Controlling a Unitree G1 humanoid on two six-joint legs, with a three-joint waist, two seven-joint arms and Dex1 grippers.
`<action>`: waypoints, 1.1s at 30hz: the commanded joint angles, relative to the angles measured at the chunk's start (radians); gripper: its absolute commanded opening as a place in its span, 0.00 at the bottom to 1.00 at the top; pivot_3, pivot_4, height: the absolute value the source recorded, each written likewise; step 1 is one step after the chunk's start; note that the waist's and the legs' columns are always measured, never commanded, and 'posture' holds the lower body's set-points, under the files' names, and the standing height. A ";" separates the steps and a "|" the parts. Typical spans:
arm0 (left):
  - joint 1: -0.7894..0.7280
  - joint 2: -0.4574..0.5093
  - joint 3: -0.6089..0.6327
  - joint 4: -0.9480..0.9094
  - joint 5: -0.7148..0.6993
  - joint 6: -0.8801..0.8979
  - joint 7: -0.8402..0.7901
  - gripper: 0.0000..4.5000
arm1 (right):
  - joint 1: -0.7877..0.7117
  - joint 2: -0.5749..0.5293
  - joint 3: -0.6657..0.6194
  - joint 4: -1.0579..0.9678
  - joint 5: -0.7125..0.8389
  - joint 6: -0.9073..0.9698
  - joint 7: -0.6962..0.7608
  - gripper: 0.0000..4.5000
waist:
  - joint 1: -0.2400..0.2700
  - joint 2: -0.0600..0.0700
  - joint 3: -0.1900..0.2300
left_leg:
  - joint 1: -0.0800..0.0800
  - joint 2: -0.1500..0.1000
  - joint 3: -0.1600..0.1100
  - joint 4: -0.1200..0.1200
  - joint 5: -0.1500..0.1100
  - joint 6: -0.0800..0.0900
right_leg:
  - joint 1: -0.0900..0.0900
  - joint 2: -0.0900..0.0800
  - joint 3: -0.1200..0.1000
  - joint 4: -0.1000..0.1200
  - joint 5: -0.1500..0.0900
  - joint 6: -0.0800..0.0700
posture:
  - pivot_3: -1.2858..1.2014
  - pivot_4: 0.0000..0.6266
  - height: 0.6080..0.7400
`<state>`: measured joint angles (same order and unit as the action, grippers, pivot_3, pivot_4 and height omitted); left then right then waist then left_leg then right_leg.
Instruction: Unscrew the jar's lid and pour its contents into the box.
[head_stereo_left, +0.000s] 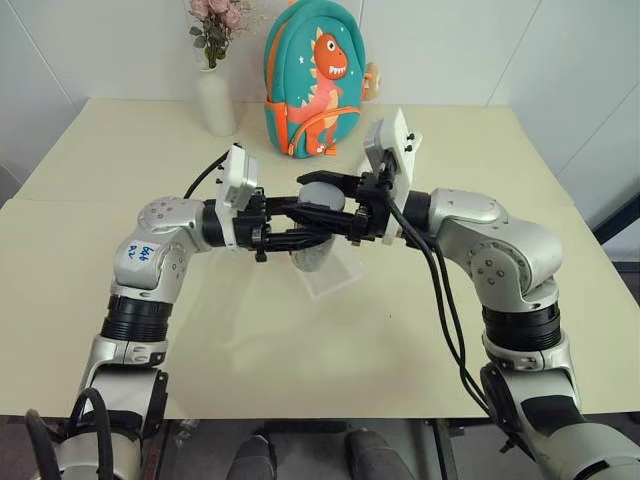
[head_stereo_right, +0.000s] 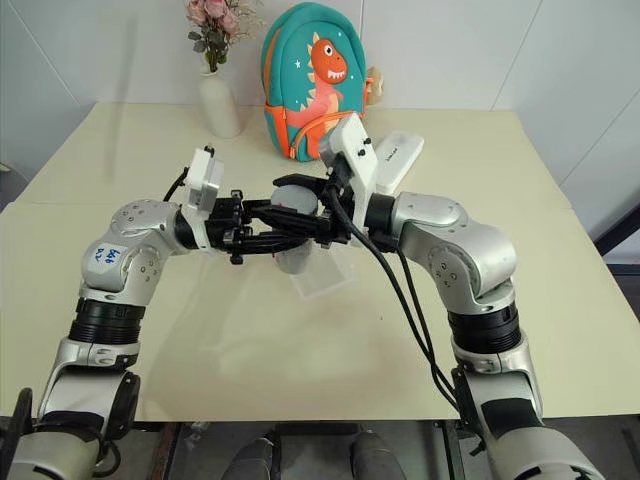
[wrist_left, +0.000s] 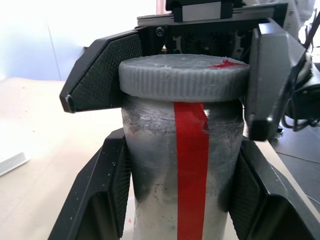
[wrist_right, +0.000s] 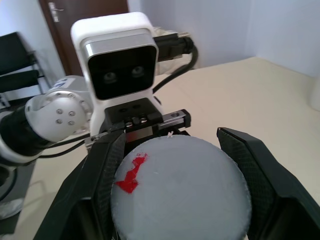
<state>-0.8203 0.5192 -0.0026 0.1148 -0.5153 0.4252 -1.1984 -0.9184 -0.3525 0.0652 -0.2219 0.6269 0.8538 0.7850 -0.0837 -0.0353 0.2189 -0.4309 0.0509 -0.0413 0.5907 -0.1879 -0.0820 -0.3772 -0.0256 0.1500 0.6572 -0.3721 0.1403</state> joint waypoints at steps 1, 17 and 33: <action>0.016 0.037 0.052 -0.002 -0.014 0.015 0.018 0.48 | -0.021 -0.026 0.014 -0.026 0.067 -0.036 0.147 0.58 | 0.001 0.000 0.000 | 0.000 0.000 0.000 0.000 0.000 0.000 | 0.000 0.000 0.000 0.000 0.000 0.000 | 0.52 0.24 1.00; 0.043 0.033 0.049 -0.030 -0.035 0.011 0.023 0.48 | -0.035 -0.039 0.032 0.010 0.049 -0.090 0.250 0.58 | 0.001 0.000 0.000 | -0.001 0.000 -0.001 0.000 0.000 0.000 | 0.000 0.000 -0.001 0.000 0.000 0.000 | 0.52 0.24 1.00; 0.053 -0.027 0.085 -0.009 -0.053 -0.050 0.060 0.48 | -0.038 -0.014 0.022 0.012 0.032 -0.127 0.220 0.99 | 0.003 0.000 0.000 | -0.001 0.000 -0.001 0.001 0.000 0.000 | 0.000 0.000 -0.001 0.000 0.000 0.000 | 0.52 0.24 1.00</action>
<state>-0.7726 0.4986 0.0322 0.0912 -0.5569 0.3963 -1.1916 -0.9307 -0.3783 0.0863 -0.1567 0.6230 0.7431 0.9825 -0.0809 -0.0353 0.2189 -0.4319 0.0508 -0.0425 0.5913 -0.1879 -0.0820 -0.3772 -0.0258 0.1487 0.6568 -0.3721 0.1403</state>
